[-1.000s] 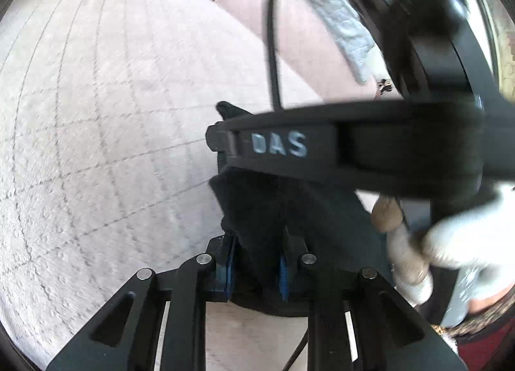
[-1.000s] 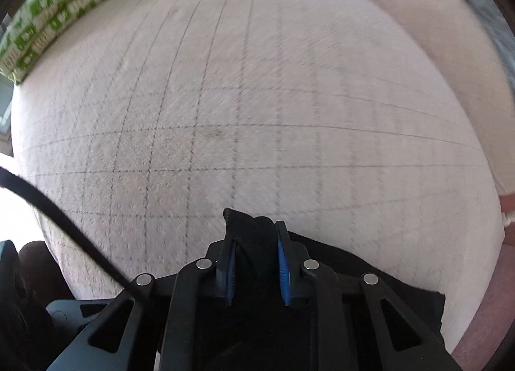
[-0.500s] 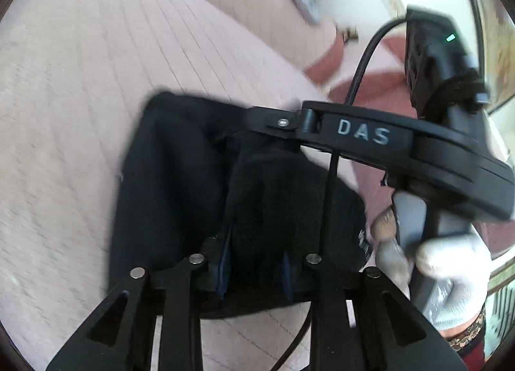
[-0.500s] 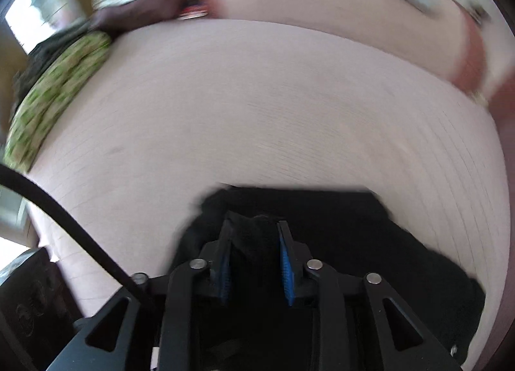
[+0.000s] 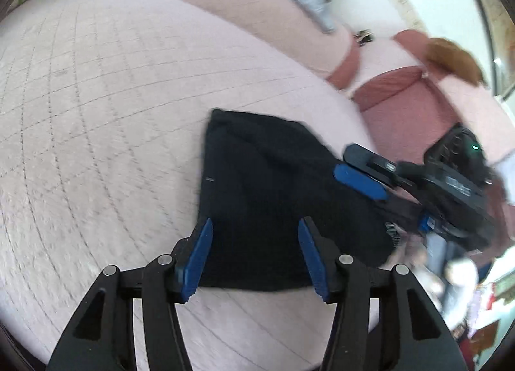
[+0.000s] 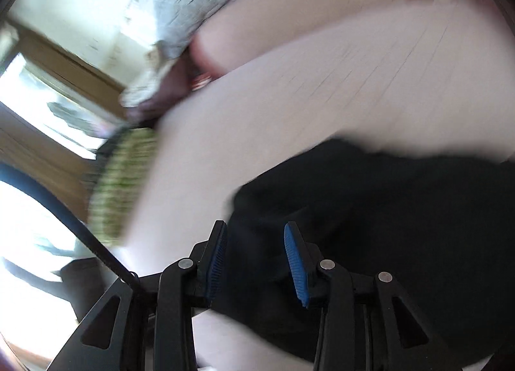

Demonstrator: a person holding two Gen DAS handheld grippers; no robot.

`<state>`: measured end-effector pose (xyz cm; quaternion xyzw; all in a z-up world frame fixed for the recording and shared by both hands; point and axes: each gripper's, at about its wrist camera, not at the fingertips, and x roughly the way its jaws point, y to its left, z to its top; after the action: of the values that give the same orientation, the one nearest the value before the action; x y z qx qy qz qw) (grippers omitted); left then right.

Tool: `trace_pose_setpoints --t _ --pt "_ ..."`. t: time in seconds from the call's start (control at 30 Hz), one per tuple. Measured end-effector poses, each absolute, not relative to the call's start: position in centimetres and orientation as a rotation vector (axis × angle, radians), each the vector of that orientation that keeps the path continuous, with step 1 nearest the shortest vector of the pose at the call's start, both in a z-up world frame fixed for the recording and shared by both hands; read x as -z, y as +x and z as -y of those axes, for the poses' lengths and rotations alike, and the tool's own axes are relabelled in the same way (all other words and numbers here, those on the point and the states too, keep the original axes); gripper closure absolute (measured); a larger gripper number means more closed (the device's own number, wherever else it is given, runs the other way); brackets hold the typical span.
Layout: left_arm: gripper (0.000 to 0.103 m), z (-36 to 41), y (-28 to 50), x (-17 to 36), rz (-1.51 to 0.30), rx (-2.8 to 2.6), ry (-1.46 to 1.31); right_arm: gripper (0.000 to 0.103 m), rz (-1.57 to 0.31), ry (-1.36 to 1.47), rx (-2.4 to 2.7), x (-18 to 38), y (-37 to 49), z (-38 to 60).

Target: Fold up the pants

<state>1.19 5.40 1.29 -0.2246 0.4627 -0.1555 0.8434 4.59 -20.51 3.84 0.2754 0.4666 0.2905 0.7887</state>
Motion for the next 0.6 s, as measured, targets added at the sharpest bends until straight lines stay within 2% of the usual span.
trace_pose_setpoints --t 0.1,0.13,0.17,0.2,0.27,0.33,0.4,0.43,0.6 --pt "0.049 -3.7 1.5 0.3 -1.011 0.313 -0.412 0.063 -1.067 0.596 -0.53 -0.6 5.1 20.0" --pt "0.048 -3.3 1.2 0.0 -0.997 0.313 -0.372 0.074 -1.075 0.584 -0.463 0.2 5.3 20.6" --pt "0.048 -3.0 1.0 -0.4 -1.0 0.312 -0.342 0.094 -1.059 0.6 -0.429 0.6 5.5 21.7" --pt "0.048 -2.8 0.7 -0.7 -1.01 0.308 -0.318 0.094 -1.04 0.61 -0.367 0.7 5.2 23.1" --pt "0.048 -2.9 -0.4 -1.8 -1.02 0.297 -0.298 0.079 -0.987 0.541 -0.204 -0.3 4.0 25.2" --pt "0.046 -2.6 -1.3 -3.2 -0.985 0.296 -0.26 0.078 -0.906 0.564 -0.215 -1.6 1.7 27.2" --pt "0.029 -1.8 -1.9 -4.5 -0.922 0.274 -0.196 0.062 -0.846 0.576 -0.236 -2.6 -1.3 28.4" --pt "0.026 -1.8 -2.2 -4.7 -0.9 0.259 -0.177 0.051 -0.828 0.551 -0.231 -2.8 -2.3 28.1" --pt "0.028 -3.2 -0.6 -2.1 -0.951 0.229 -0.284 0.05 -0.815 0.365 -0.365 -4.6 -2.7 23.3"
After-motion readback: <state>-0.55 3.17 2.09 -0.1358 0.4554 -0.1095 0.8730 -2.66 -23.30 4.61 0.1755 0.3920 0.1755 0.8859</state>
